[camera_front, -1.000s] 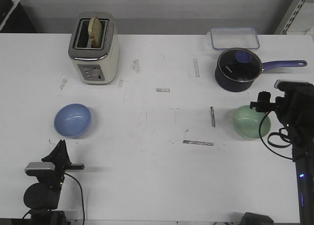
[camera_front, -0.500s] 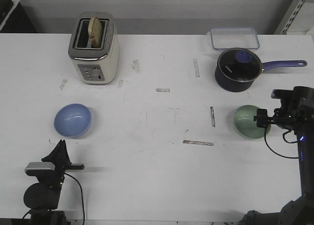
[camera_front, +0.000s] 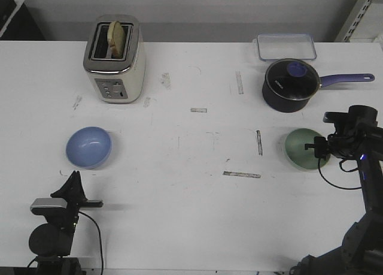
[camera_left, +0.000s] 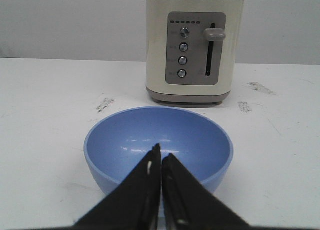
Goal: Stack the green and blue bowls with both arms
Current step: 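Carry the green bowl with the right gripper toward the table center and set it down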
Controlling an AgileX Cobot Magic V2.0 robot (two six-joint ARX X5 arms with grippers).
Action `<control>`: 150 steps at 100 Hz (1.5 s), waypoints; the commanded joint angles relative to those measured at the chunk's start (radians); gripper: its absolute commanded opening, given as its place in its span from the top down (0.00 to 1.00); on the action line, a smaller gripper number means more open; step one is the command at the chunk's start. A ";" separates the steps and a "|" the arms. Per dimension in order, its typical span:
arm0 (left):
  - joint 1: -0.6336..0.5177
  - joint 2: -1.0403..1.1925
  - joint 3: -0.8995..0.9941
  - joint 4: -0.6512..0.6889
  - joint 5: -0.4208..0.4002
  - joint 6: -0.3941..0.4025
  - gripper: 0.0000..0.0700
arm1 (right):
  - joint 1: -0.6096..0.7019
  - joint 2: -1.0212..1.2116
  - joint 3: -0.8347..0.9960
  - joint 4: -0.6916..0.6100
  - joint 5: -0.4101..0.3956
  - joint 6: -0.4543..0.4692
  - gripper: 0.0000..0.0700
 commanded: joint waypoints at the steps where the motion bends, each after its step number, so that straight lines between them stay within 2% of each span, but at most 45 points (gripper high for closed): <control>1: 0.001 -0.003 -0.020 0.011 0.002 -0.002 1.00 | -0.005 0.033 0.008 -0.001 0.005 -0.016 0.91; 4: 0.001 -0.003 -0.020 0.011 0.002 -0.002 1.00 | -0.005 0.034 0.008 -0.001 0.005 -0.016 1.00; 43: 0.001 -0.003 -0.020 0.011 0.002 -0.002 1.00 | 0.014 -0.045 0.036 0.002 0.000 0.019 1.00; 56: 0.001 -0.003 -0.020 0.011 0.002 -0.002 1.00 | 0.068 -0.113 0.080 -0.008 -0.062 0.056 1.00; 79: 0.001 -0.003 -0.020 0.011 0.002 -0.002 1.00 | 0.322 -0.169 0.116 0.011 -0.179 0.193 1.00; 100: 0.001 -0.003 -0.020 0.011 0.002 -0.002 1.00 | 0.636 -0.121 0.116 0.067 -0.176 0.251 1.00; 111: 0.001 -0.003 -0.020 0.011 0.002 -0.002 1.00 | 0.755 -0.064 0.116 0.104 -0.176 0.281 1.00; 128: 0.001 -0.003 -0.020 0.011 0.002 -0.002 1.00 | 0.869 0.034 0.116 0.108 -0.173 0.285 1.00; 150: 0.001 -0.003 -0.020 0.011 0.002 -0.002 1.00 | 0.925 0.132 0.116 0.107 -0.169 0.285 1.00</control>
